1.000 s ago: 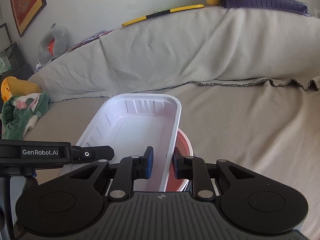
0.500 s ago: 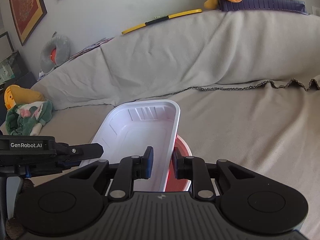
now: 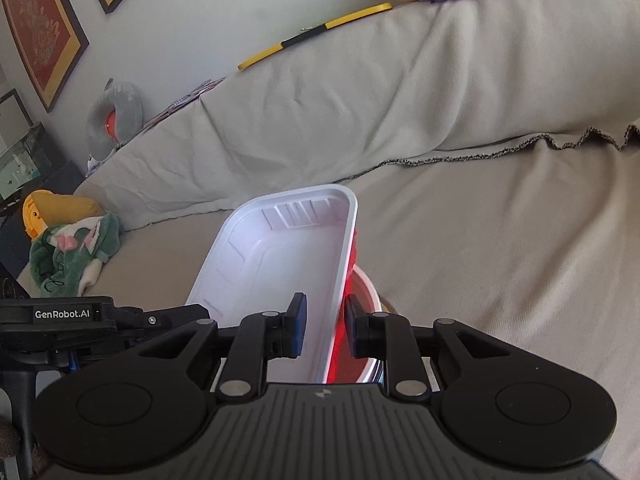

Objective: Organize plates and bowls
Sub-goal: 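Lower the white tray with both tools into the top white bowl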

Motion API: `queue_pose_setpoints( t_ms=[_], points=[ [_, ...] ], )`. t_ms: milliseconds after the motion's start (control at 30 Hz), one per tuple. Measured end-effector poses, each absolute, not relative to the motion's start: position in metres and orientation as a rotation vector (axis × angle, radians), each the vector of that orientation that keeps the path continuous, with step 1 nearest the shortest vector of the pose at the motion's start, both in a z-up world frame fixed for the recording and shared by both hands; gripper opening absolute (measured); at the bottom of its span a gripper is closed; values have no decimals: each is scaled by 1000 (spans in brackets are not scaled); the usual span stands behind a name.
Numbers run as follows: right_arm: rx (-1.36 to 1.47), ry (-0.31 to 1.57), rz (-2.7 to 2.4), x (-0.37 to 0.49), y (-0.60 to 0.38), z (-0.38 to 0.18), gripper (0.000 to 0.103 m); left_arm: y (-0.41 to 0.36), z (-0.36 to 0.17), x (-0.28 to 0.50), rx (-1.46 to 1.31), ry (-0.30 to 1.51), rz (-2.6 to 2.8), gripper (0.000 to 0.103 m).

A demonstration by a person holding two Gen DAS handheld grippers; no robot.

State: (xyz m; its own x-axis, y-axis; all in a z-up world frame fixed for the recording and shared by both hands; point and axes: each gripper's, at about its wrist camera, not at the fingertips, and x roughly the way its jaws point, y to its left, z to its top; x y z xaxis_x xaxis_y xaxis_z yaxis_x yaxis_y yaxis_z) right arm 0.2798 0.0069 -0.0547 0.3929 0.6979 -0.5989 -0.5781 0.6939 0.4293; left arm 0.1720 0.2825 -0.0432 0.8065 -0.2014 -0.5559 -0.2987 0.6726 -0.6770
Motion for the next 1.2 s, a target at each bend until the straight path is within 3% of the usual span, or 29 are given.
queue_pose_setpoints(
  t_ms=[1200],
  points=[
    [148, 800, 797, 285, 11, -49, 25, 297, -30, 179, -895, 599, 113, 24]
  ],
)
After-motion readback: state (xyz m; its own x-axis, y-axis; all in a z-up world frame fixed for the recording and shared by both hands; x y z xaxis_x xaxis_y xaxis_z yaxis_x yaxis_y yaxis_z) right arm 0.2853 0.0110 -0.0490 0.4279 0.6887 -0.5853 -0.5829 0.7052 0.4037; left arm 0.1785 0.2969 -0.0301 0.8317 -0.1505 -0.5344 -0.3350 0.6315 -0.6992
